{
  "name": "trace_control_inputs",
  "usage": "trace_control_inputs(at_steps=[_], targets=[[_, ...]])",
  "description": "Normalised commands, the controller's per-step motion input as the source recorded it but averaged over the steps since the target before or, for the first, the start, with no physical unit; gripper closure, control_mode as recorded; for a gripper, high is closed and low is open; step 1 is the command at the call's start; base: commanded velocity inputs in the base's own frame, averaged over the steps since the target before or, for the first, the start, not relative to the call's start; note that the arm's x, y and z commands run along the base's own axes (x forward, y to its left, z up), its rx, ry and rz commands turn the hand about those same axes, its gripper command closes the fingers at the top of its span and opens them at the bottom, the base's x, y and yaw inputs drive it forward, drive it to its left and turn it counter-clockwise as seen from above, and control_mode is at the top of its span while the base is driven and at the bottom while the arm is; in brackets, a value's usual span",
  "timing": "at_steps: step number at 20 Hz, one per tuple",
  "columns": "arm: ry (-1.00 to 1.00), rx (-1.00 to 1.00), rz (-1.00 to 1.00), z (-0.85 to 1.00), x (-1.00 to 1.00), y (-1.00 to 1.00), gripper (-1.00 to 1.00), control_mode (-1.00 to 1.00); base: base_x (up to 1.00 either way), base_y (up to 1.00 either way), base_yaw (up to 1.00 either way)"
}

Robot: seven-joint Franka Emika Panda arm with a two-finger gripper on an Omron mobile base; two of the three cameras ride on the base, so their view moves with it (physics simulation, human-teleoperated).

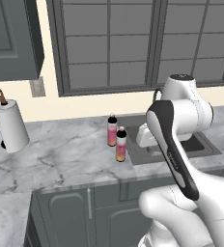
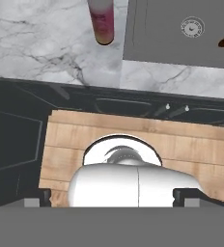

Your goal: Place the large bottle from the dining counter next to the other large bottle outside the sink, and place the small bottle from the dining counter next to the other small bottle inside the sink.

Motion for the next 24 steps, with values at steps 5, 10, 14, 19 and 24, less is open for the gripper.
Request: trace_control_inputs(at_steps=[5, 10, 14, 19, 24], targets=[[0.00, 0.00, 0.00, 0.00, 0.00, 0.00, -1.00, 1.00, -0.11, 0.00, 0.00], [0.00, 0.00, 0.00, 0.00, 0.00, 0.00, -1.00, 1.00, -0.84, 0.08, 0.00], [0.00, 0.00, 0.00, 0.00, 0.00, 0.00, -1.00, 1.00, -1.00, 0.15, 0.00], [0.00, 0.00, 0.00, 0.00, 0.00, 0.00, -1.00, 1.00, -1.00, 0.11, 0.03], [0.00, 0.00, 0.00, 0.00, 0.00, 0.00, -1.00, 1.00, -0.38, 0.40, 0.24]])
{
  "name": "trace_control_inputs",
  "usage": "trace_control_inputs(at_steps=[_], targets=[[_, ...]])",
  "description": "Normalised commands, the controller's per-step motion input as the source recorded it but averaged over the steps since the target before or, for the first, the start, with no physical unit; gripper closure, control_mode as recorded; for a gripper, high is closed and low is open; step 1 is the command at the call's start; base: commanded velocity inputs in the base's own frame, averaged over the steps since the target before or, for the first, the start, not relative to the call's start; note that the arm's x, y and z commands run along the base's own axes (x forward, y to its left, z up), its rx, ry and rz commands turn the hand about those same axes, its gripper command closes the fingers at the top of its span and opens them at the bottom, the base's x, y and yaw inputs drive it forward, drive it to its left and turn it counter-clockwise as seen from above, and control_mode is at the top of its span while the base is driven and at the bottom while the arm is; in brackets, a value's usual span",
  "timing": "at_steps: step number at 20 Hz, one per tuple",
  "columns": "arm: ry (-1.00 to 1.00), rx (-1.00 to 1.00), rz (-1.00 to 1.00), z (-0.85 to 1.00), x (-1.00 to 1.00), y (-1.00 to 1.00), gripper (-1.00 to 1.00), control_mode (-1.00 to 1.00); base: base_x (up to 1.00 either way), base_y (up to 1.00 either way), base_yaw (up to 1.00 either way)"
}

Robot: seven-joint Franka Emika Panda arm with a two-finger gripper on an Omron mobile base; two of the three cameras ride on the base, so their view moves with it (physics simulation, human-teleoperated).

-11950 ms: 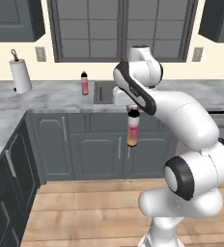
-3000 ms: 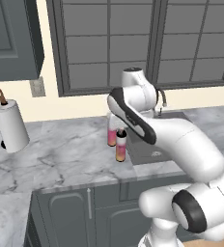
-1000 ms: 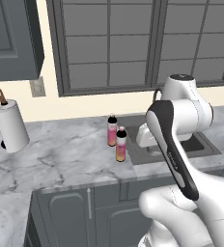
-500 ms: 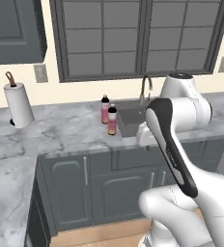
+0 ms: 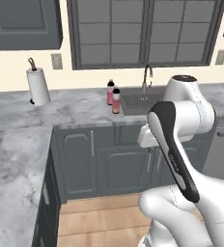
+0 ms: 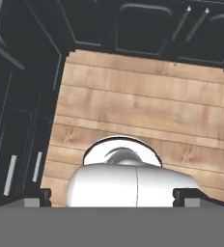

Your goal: Place the large bottle from the dining counter next to the other large bottle outside the sink, and place the small bottle from the dining counter next to the other small bottle inside the sink.

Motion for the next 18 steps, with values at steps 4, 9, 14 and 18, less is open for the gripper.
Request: trace_control_inputs(at_steps=[4, 9, 14, 18], targets=[[0.00, 0.00, 0.00, 0.00, 0.00, 0.00, -1.00, 1.00, 0.00, 0.45, 0.38], [0.00, 0.00, 0.00, 0.00, 0.00, 0.00, -1.00, 1.00, -0.01, 0.00, 0.49], [0.00, 0.00, 0.00, 0.00, 0.00, 0.00, -1.00, 1.00, -0.23, 0.00, 0.47], [0.00, 0.00, 0.00, 0.00, 0.00, 0.00, -1.00, 1.00, -0.37, 0.00, 0.50]])
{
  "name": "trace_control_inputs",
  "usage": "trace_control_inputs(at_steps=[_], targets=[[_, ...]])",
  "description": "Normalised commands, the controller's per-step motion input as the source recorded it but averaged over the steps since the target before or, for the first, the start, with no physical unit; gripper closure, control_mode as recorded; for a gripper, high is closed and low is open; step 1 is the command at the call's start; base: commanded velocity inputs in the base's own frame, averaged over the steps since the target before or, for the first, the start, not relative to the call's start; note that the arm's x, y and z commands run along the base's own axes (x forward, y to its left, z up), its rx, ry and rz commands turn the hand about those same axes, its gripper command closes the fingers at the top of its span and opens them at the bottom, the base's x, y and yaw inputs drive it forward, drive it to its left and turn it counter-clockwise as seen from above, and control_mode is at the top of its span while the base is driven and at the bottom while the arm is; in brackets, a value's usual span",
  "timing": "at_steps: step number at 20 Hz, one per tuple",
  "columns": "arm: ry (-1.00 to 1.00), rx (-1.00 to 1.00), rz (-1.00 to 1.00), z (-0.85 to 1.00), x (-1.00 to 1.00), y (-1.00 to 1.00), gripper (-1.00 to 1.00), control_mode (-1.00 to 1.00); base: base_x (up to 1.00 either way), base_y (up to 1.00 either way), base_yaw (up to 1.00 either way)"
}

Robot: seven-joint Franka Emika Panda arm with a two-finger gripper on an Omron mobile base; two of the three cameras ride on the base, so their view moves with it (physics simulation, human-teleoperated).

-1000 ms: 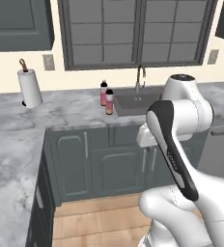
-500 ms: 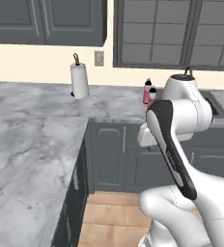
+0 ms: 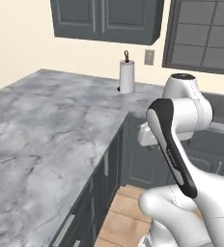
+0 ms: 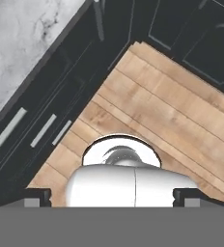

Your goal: Place the large bottle from the dining counter next to the other large bottle outside the sink, and place the small bottle from the dining counter next to the other small bottle inside the sink.

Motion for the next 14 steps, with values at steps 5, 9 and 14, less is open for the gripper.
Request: trace_control_inputs(at_steps=[5, 9, 14], targets=[[0.00, 0.00, 0.00, 0.00, 0.00, 0.00, -1.00, 1.00, -0.57, 0.00, 0.48], [0.00, 0.00, 0.00, 0.00, 0.00, 0.00, -1.00, 1.00, -0.81, 0.00, 0.40], [0.00, 0.00, 0.00, 0.00, 0.00, 0.00, -1.00, 1.00, -0.94, 0.07, 0.32]])
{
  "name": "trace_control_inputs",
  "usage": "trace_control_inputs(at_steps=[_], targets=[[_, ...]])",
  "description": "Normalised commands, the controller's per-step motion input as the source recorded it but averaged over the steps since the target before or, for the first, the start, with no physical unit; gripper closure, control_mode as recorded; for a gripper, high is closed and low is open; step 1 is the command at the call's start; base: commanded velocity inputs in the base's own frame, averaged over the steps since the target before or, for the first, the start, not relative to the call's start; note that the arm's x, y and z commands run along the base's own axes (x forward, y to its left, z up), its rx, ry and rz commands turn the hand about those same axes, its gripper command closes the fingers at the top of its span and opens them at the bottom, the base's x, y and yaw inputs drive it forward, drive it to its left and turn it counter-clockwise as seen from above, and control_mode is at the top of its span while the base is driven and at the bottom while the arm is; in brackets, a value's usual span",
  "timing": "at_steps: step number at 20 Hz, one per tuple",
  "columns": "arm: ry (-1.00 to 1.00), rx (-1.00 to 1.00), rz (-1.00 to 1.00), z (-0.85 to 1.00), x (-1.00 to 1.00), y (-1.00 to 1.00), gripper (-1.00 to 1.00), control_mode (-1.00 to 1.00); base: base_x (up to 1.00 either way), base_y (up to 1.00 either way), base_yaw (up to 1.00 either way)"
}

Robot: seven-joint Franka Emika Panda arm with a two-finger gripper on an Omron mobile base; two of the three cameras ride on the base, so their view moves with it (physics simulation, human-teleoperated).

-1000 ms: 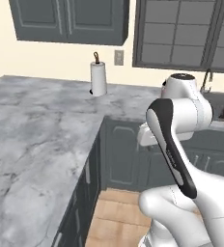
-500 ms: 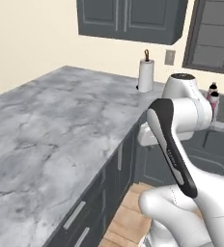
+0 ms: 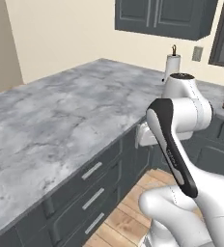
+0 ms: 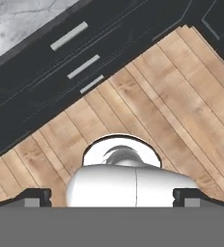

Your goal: Place the large bottle from the dining counter next to the other large bottle outside the sink, and place the small bottle from the dining counter next to the other small bottle inside the sink.

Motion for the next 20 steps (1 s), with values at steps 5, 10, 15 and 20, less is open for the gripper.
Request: trace_control_inputs(at_steps=[5, 10, 15, 20], targets=[[0.00, 0.00, 0.00, 0.00, 0.00, 0.00, -1.00, 1.00, -0.93, 0.73, 0.27], [0.00, 0.00, 0.00, 0.00, 0.00, 0.00, -1.00, 1.00, -0.69, 0.99, 0.37], [0.00, 0.00, 0.00, 0.00, 0.00, 0.00, -1.00, 1.00, -0.57, 0.83, 0.47], [0.00, 0.00, 0.00, 0.00, 0.00, 0.00, -1.00, 1.00, -0.29, 0.98, 0.35]])
